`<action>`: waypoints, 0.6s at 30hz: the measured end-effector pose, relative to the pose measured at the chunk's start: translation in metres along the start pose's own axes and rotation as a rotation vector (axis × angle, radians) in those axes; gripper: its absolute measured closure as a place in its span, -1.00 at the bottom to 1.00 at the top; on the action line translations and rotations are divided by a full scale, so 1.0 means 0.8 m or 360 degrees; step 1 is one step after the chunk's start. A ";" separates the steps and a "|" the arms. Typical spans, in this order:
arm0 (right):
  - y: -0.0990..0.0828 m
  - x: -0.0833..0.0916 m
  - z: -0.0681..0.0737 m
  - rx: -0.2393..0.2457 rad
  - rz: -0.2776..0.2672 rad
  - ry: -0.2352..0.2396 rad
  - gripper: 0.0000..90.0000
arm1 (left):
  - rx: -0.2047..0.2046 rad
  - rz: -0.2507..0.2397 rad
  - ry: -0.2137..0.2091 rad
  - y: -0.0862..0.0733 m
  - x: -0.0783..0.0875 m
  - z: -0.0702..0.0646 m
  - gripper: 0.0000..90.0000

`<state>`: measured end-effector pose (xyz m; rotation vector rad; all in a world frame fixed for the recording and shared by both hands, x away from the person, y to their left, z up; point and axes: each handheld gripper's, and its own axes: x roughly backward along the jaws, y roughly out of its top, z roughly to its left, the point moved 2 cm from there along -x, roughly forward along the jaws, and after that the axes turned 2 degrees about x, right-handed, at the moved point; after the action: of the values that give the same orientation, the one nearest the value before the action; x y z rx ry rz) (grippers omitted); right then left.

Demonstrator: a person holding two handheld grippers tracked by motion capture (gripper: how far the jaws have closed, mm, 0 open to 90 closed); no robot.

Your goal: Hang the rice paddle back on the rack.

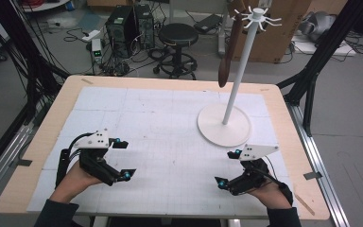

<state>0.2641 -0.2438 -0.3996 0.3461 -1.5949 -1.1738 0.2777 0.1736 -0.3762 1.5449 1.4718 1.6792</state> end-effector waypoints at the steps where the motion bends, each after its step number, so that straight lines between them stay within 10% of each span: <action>1: 0.000 0.000 0.000 0.0000 -0.0002 0.0002 -1.00 | 0.0001 -0.0008 -0.0003 0.000 0.000 -0.001 -0.96; 18: 0.000 0.002 0.000 0.0002 -0.0016 0.0015 -1.00 | -0.0027 -0.0003 -0.0008 -0.013 -0.002 -0.002 -0.96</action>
<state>0.2637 -0.2450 -0.3987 0.3602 -1.5877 -1.1770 0.2732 0.1752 -0.3859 1.5374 1.4523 1.6811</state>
